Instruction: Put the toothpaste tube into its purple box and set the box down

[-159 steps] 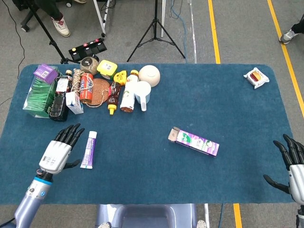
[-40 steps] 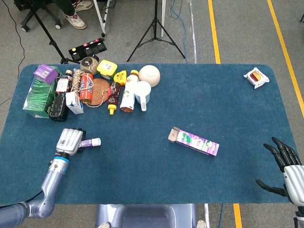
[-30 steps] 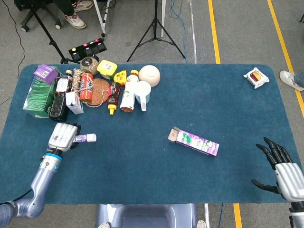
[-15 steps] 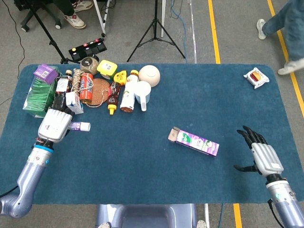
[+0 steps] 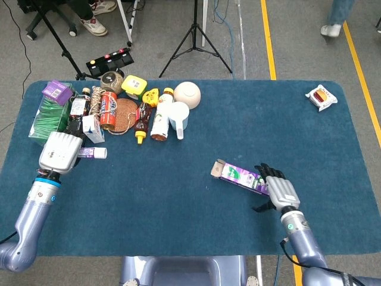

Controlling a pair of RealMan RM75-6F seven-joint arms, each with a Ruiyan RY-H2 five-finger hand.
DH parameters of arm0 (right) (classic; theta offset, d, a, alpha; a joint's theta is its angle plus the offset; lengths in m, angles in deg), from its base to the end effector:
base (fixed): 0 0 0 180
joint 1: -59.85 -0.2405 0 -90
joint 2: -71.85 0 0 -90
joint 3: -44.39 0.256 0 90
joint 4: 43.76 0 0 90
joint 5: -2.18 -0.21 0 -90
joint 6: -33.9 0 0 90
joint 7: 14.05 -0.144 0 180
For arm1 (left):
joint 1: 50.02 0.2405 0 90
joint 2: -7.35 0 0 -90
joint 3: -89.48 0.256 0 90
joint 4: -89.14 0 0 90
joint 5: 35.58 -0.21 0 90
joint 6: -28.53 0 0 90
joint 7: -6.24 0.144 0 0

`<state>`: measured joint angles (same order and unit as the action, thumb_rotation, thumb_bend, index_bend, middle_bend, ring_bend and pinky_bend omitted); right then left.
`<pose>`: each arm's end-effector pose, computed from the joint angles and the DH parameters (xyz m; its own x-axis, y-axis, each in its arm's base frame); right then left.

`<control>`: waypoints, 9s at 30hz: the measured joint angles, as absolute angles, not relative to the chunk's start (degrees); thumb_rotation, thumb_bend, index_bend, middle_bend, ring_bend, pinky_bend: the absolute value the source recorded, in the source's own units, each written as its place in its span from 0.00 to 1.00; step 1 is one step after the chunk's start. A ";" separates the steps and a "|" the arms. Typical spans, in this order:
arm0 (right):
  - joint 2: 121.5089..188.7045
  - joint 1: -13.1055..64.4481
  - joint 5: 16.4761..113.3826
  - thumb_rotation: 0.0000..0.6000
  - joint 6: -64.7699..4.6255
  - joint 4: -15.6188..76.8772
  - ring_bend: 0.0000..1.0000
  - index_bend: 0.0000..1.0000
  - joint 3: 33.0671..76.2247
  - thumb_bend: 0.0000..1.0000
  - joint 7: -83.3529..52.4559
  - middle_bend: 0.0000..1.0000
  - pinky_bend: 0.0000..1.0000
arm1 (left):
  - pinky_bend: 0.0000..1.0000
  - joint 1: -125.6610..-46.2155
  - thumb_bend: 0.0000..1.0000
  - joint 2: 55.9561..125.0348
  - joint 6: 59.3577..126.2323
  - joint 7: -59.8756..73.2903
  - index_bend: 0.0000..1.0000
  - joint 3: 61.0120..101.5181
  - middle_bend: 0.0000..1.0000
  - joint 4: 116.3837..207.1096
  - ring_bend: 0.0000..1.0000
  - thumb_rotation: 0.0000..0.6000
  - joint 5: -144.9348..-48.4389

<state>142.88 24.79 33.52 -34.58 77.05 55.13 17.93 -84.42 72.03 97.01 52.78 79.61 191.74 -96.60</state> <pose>-0.1711 -0.2685 0.0600 0.1761 -0.4582 0.8712 -0.9644 0.0970 0.2459 -0.1910 0.3269 0.1297 0.8070 -0.0221 0.5901 0.5784 -0.1724 -0.7973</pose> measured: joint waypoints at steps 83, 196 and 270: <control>160.00 13.18 42.97 1.00 -40.68 65.05 0.52 0.46 57.86 0.42 34.03 0.52 0.65 | 0.72 -96.57 0.22 81.62 95.10 67.76 0.57 78.02 0.49 196.86 0.50 1.00 -91.40; 160.66 17.08 55.33 1.00 -38.42 61.29 0.58 0.55 60.79 0.46 4.34 0.60 0.70 | 0.63 -106.00 0.20 90.35 114.28 71.37 0.00 73.41 0.00 206.69 0.31 1.00 -89.23; 153.61 20.03 75.07 1.00 -17.14 40.06 0.04 0.06 51.48 0.00 -6.45 0.05 0.21 | 0.30 -78.15 0.11 65.90 101.13 15.46 0.00 79.86 0.00 188.58 0.03 1.00 -103.35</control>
